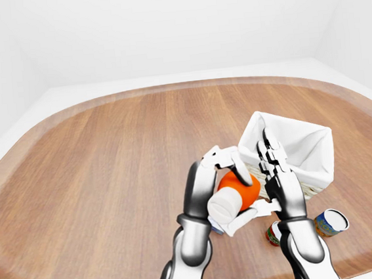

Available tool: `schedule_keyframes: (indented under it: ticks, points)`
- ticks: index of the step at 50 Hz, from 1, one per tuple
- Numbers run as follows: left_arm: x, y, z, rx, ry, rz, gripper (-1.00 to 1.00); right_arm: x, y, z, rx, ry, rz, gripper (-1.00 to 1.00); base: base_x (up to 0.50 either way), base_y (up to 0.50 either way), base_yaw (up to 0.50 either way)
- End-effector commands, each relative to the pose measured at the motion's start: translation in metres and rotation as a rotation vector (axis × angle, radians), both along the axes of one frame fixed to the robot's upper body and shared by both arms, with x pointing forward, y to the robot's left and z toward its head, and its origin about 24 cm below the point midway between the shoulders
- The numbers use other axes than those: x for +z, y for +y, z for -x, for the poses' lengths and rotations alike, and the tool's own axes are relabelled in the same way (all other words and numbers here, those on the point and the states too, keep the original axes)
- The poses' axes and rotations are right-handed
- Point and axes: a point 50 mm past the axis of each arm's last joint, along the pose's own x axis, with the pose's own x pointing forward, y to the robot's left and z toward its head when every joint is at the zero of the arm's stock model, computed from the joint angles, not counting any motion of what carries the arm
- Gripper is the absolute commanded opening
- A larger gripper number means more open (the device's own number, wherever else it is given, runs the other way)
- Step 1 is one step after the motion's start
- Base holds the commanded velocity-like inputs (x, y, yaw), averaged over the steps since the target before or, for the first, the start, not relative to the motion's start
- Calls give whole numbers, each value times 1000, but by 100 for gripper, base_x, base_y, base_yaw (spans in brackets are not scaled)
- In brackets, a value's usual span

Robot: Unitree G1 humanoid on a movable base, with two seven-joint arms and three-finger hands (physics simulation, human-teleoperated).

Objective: Pick up the ketchup, and put it in the basket.

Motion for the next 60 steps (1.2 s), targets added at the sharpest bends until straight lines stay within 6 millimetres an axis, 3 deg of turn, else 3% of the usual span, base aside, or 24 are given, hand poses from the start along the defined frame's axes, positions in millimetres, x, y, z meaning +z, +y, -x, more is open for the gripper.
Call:
schedule_keyframes:
  ticks: [1, 12, 13, 14, 15, 18, 19, 20, 21, 50, 60]
  points:
    - [1, -3, 2, -12, 8, 35, -95, 0, 0, 0, 0, -1, 0, 100, 0, 0, 0]
    - [2, -3, 5, -18, 2, 34, -95, 1, -1, 1, -4, -18, -3, 100, 0, 0, 0]
    - [2, -3, 5, -18, 0, 35, -95, 1, -1, 1, 0, -19, -6, 69, 0, 0, 0]
    - [3, -3, 6, -18, -2, 37, -95, 2, -1, 2, 0, -21, -9, -47, 0, 0, 0]
    - [3, -2, 5, -17, -2, 37, -95, 3, -1, 2, 2, -28, -10, -100, 0, 0, 0]
    - [2, -2, 5, -14, 1, 35, -91, 2, -1, 2, 3, -26, -13, -100, 0, 0, 0]
    - [2, -2, 5, -12, 0, 37, -79, 2, -1, 2, 4, -26, -13, -100, 0, 0, 0]
    - [2, -2, 5, -11, 1, 38, -2, 2, -1, 2, 0, -26, -13, -100, 0, 0, 0]
    - [2, -2, 5, -9, 0, 38, 100, 2, -1, 1, 1, -25, -14, -100, 0, 0, 0]
    - [2, -1, 6, -4, -5, 29, 100, 1, 0, 1, 0, -30, -6, -100, 0, 0, 0]
    - [11, 27, 22, 24, -36, 63, 100, -3, -1, -4, -7, -21, -4, -100, 0, 0, 0]
